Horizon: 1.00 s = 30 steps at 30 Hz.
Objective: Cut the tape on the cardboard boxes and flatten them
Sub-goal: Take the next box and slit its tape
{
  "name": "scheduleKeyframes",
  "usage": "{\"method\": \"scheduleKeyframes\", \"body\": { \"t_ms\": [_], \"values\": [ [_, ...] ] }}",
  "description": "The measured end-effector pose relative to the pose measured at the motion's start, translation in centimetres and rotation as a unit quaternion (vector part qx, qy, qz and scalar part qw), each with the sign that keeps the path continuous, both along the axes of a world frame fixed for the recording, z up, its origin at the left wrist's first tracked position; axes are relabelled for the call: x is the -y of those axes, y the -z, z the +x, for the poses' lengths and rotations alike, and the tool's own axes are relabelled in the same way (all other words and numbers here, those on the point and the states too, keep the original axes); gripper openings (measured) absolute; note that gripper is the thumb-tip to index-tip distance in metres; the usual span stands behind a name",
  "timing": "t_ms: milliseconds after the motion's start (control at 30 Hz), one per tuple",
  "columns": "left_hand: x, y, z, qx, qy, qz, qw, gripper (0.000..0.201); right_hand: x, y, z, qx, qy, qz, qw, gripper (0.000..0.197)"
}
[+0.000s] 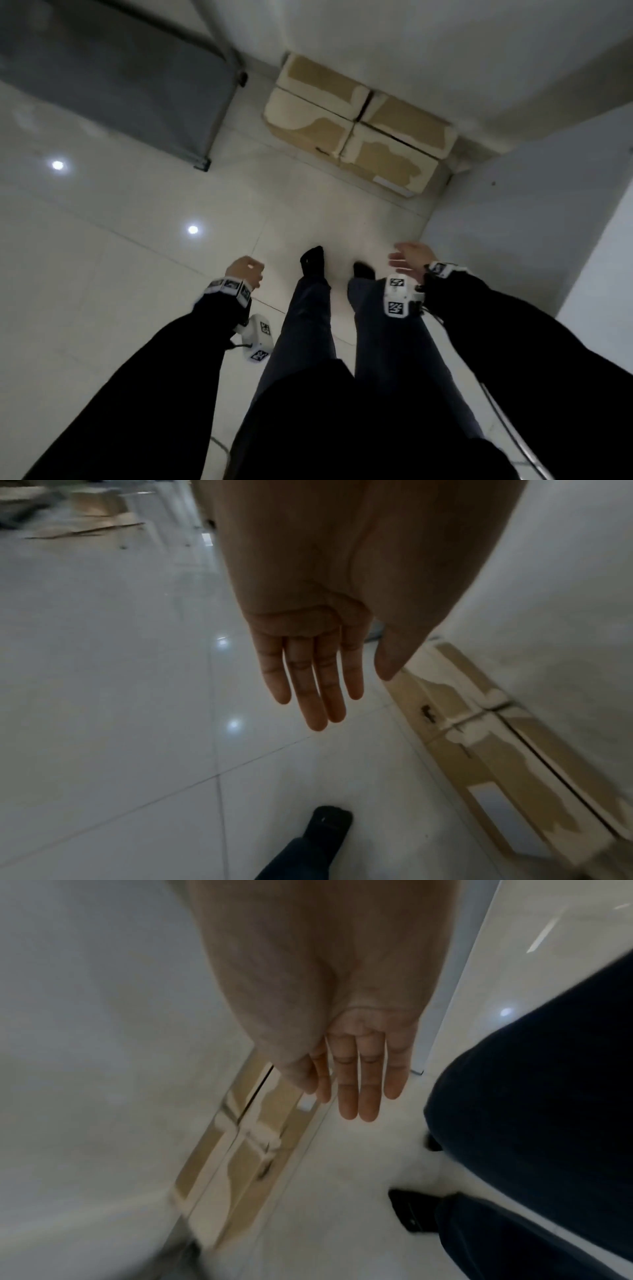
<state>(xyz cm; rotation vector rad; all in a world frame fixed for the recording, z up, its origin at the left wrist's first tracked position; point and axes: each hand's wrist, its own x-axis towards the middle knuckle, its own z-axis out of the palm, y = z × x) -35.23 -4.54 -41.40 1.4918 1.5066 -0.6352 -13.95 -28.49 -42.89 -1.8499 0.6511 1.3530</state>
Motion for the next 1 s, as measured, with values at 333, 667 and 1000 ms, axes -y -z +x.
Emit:
{"method": "scheduleKeyframes", "body": {
  "t_ms": [333, 667, 1000],
  "values": [
    [-4.2, 15.4, 26.7, 0.114, 0.145, -0.041, 0.982, 0.020, 1.3, 17.5, 15.7, 0.064, 0.150, -0.087, 0.983, 0.024],
    [-4.0, 35.9, 44.1, 0.117, 0.232, 0.078, 0.962, 0.047, -1.8, 38.0, 28.8, 0.204, 0.135, -0.148, 0.958, 0.075],
    [-2.4, 36.3, 45.8, 0.073, 0.245, 0.030, 0.966, 0.054, 2.4, 38.6, 25.2, 0.223, 0.216, -0.146, 0.940, 0.076]
  ]
}}
